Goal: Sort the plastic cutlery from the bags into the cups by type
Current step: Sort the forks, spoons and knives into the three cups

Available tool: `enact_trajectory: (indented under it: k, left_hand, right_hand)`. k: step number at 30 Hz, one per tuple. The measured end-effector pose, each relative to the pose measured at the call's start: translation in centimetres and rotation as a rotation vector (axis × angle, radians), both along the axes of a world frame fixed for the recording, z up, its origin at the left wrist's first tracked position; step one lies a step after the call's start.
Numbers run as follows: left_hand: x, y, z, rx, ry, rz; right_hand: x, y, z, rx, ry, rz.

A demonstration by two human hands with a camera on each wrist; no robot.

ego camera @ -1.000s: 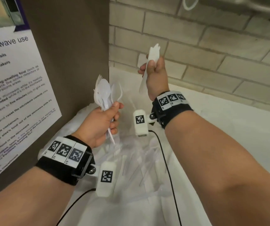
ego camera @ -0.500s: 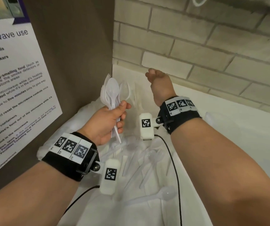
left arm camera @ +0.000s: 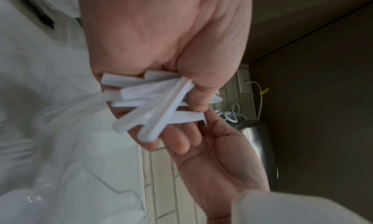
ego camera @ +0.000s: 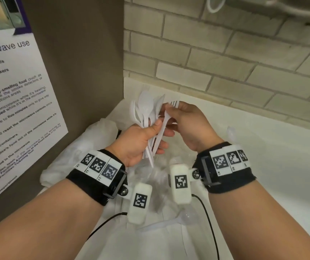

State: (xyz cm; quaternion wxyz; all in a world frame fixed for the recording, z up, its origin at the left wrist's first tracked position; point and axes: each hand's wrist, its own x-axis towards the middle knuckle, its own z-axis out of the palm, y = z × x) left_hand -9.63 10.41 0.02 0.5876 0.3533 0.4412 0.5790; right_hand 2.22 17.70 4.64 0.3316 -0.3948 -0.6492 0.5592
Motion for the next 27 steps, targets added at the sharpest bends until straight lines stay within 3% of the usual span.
enact_trajectory:
  k: [3,7,9,11,14,20,24,27]
  left_hand:
    - [0.6,-0.1,-0.3,-0.009,0.052,-0.112]
    - [0.8,0.0,-0.6,-0.010,0.086,-0.119]
    - [0.6,0.1,-0.8,-0.008,0.089,-0.111]
    - [0.4,0.2,-0.9,-0.006,0.021,-0.143]
    - [0.1,0.2,-0.7,0.000,-0.110,-0.249]
    - [-0.2,0.3,-0.9,-0.052,-0.270,-0.456]
    - [-0.4,0.2,-1.3,-0.018,-0.401,-0.592]
    - [-0.3,0.0,-1.1,-0.023,-0.434,-0.615]
  right_hand:
    - [0.7,-0.3,1.3,0.037,0.114,-0.186]
    - [2.0,0.1,3.6,-0.014,0.453,-0.307]
    - [2.5,0.6,4.0,0.047,0.410,-0.336]
    - [2.8,1.3,3.5,0.088,0.247,-0.315]
    - [3.0,1.6,1.9,0.021,0.030,-0.123]
    - [3.2,1.4,-0.5,-0.177,0.098,0.393]
    - [3.5,1.5,-0.5,-0.195,0.168,0.567]
    - [4.0,1.9,-0.6,-0.210,0.217,0.596]
